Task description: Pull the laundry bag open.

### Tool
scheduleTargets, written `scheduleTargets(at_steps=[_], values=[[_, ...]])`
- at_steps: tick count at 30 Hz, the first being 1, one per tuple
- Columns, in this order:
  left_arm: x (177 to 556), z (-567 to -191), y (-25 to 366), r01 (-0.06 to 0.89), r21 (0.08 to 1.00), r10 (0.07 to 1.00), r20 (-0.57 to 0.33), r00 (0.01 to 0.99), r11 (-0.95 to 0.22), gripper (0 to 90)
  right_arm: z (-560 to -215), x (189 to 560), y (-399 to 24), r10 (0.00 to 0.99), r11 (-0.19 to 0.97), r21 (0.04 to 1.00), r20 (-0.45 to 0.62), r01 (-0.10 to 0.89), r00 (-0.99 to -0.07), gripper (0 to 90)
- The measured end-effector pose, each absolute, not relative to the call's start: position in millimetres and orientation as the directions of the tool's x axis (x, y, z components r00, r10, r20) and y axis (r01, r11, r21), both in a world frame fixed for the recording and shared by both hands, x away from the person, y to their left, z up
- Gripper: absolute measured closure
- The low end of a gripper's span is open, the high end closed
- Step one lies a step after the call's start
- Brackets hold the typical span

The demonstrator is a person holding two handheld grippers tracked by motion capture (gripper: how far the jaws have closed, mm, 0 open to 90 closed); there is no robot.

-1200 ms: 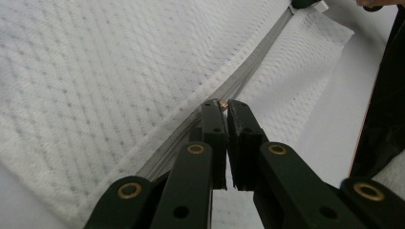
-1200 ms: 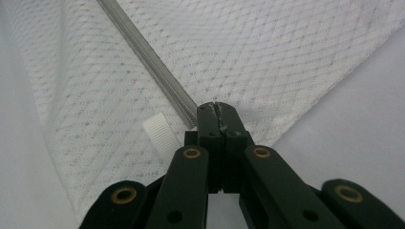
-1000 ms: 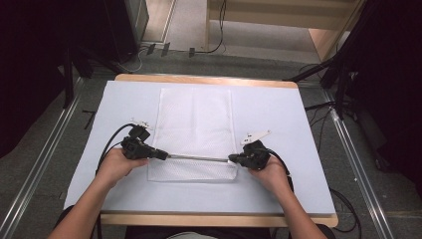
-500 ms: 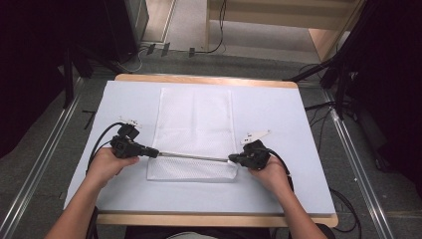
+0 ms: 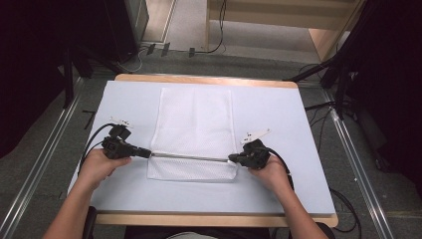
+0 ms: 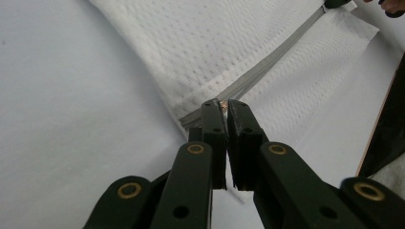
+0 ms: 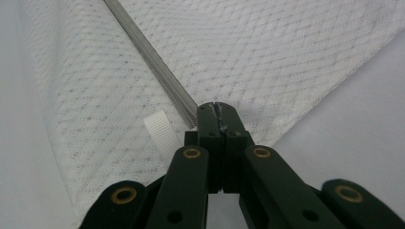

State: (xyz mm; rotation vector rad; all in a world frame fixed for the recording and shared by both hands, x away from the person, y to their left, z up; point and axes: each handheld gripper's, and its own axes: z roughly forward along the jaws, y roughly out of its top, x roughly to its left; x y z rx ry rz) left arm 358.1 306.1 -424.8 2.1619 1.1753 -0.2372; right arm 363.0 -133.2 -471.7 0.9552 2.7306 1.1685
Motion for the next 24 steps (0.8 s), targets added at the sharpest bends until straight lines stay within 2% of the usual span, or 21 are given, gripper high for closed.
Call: scheduleTargets(at_steps=[24], values=[[354, -431, 321, 0.832, 0.439, 0.703, -0.470, 0.534, -0.338, 88.2, -472, 366, -134, 0.532, 0.535, 0.658, 0.224, 0.530, -0.816, 90.0]])
